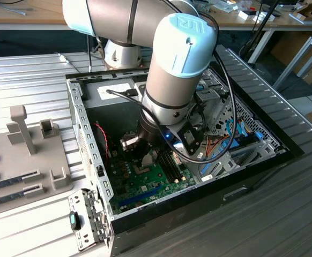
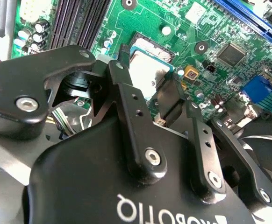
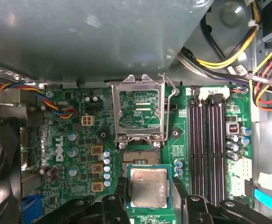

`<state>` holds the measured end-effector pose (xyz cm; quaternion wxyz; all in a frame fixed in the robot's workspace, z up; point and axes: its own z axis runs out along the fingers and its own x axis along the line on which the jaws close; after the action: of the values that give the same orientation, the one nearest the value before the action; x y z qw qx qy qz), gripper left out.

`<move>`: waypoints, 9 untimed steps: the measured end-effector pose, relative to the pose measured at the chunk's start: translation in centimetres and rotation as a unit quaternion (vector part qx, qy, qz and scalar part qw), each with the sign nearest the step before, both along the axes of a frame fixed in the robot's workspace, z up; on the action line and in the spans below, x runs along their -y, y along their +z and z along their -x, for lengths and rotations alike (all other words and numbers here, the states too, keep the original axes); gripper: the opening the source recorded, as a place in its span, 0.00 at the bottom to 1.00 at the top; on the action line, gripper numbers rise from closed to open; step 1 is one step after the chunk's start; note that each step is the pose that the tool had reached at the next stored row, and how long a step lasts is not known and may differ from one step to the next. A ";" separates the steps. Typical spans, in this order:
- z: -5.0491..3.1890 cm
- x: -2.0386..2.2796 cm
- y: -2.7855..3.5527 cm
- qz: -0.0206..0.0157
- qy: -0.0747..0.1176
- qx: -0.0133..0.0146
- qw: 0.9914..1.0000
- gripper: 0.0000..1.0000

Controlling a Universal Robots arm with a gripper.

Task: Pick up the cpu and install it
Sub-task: 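Place the cpu into insertion slot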

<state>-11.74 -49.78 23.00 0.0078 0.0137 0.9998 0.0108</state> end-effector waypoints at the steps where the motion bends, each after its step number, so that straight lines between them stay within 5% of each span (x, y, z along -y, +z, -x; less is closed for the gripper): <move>1: 0.02 -0.07 -0.19 0.000 0.000 0.000 1.000 0.47; 4: 0.30 -0.22 -2.14 0.000 0.000 0.000 1.000 0.47; 9: 0.30 -0.22 -2.69 0.000 0.000 0.000 1.000 0.47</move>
<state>-12.04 -49.56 20.30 0.0077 0.0135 0.9998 0.0107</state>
